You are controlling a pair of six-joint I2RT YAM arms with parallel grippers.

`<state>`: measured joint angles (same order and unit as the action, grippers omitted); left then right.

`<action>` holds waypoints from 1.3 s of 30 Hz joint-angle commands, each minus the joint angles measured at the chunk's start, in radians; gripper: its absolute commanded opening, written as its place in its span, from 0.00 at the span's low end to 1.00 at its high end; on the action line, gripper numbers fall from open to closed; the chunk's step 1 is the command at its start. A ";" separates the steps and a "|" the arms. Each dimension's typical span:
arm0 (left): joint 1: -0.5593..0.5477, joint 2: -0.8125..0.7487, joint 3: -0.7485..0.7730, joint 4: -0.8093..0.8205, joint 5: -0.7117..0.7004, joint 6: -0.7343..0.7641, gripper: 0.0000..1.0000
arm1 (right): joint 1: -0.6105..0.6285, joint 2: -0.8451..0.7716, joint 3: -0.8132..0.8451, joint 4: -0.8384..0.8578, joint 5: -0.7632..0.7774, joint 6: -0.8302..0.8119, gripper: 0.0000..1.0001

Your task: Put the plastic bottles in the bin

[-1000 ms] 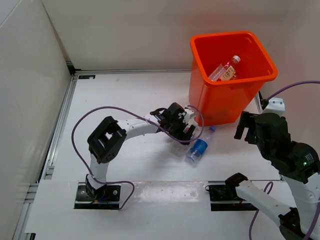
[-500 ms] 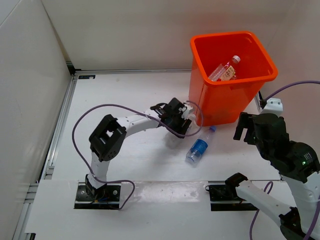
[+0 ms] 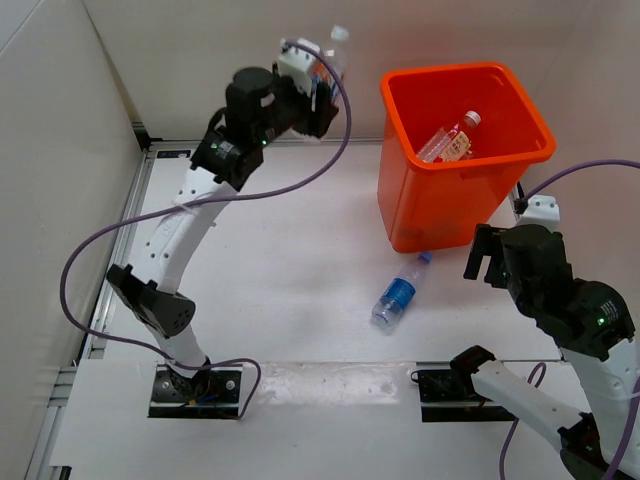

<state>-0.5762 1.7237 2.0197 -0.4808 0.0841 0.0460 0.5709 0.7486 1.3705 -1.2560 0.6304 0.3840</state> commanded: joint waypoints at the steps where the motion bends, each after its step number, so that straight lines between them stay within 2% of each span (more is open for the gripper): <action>1: -0.005 0.022 0.161 0.025 0.048 0.057 0.61 | 0.001 0.006 -0.001 0.030 0.011 -0.002 0.90; 2: -0.007 0.083 0.253 0.034 0.055 0.046 0.65 | 0.000 0.006 -0.002 0.032 0.011 -0.004 0.90; 4: -0.005 0.140 0.472 0.062 0.065 -0.033 0.65 | 0.001 0.009 -0.002 0.030 0.008 -0.005 0.90; 5: -0.007 0.237 0.532 0.068 0.086 -0.034 0.65 | 0.001 0.009 -0.001 0.033 0.003 -0.005 0.90; 6: -0.007 0.266 0.665 0.074 0.092 -0.114 0.65 | -0.002 0.009 -0.001 0.033 0.006 -0.005 0.90; 7: -0.016 0.305 0.683 0.134 0.100 -0.165 0.65 | 0.000 0.011 0.001 0.033 0.009 -0.005 0.90; 11: -0.068 0.344 0.652 0.277 0.094 -0.250 0.62 | -0.011 0.005 0.001 0.026 0.018 0.006 0.90; 14: -0.115 0.410 0.727 0.281 0.098 -0.285 0.62 | -0.017 0.006 0.001 0.027 0.015 0.004 0.90; 23: -0.224 0.476 0.711 0.300 0.111 -0.343 0.62 | -0.023 0.011 -0.002 0.036 0.006 0.001 0.90; 25: -0.240 0.499 0.711 0.295 0.126 -0.356 0.67 | -0.022 0.015 -0.004 0.040 0.003 0.001 0.90; 35: -0.246 0.527 0.689 0.240 0.143 -0.399 0.81 | -0.023 0.012 0.001 0.040 0.006 -0.002 0.90; 37: -0.248 0.527 0.688 0.228 0.141 -0.399 0.86 | -0.022 0.015 -0.001 0.043 0.003 -0.007 0.90; 39: -0.244 0.527 0.680 0.219 0.144 -0.399 0.96 | -0.026 0.017 -0.001 0.044 -0.001 -0.008 0.90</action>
<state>-0.8215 2.2669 2.7064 -0.2420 0.2188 -0.3412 0.5499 0.7601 1.3705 -1.2541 0.6250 0.3840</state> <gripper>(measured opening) 0.936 0.899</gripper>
